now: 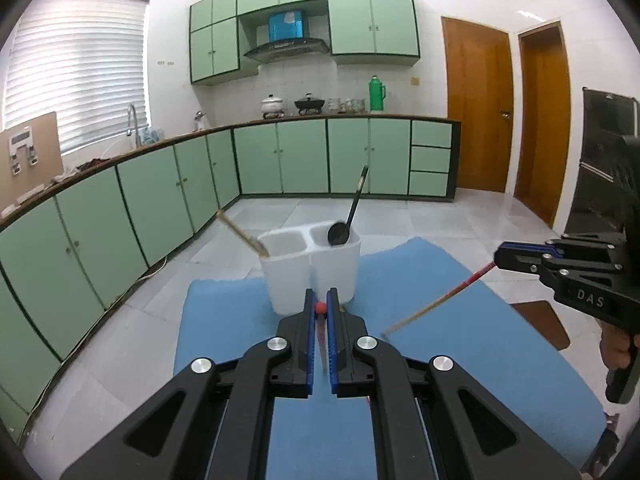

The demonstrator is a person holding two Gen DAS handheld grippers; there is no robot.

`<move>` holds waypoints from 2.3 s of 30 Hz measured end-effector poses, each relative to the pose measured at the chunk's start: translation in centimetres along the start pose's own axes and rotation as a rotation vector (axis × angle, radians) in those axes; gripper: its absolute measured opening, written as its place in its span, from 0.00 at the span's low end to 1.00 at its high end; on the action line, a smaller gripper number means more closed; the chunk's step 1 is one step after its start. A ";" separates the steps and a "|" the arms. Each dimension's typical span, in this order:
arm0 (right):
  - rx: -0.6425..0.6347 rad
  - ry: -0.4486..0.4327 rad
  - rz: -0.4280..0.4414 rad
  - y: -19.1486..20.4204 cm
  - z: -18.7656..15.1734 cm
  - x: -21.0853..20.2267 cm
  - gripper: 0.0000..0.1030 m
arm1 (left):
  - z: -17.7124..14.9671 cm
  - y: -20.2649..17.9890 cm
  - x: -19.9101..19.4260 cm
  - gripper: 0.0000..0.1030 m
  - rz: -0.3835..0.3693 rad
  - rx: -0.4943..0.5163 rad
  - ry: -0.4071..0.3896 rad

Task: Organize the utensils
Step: 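Lift both red-patterned chopsticks and lower them into the white holder, then open both tools to release the chopsticks into the holder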

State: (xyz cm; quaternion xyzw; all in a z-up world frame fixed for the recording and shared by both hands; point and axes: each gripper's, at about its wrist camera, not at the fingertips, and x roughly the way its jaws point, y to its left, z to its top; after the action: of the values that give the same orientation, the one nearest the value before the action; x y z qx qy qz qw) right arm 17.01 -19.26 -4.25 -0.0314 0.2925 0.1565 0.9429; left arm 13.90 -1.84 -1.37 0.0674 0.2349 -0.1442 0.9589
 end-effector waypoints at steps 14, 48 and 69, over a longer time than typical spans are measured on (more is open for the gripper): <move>-0.019 -0.015 0.066 -1.0 8.0 0.6 0.05 | 5.0 1.8 1.1 0.05 -0.039 0.001 -0.065; 0.037 -0.059 0.042 -3.1 15.5 15.3 0.05 | 11.1 5.0 14.7 0.05 0.002 -0.021 -0.058; 0.139 -0.176 -0.085 -4.7 7.9 6.9 0.89 | 5.5 5.4 6.2 0.68 0.063 -0.109 -0.119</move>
State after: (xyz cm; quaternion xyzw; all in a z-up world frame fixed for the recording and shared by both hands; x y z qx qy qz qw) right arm 28.10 -20.65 -1.75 0.0358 0.2170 0.0978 0.9706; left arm 23.21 0.72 0.94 0.0139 0.1829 -0.1046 0.9775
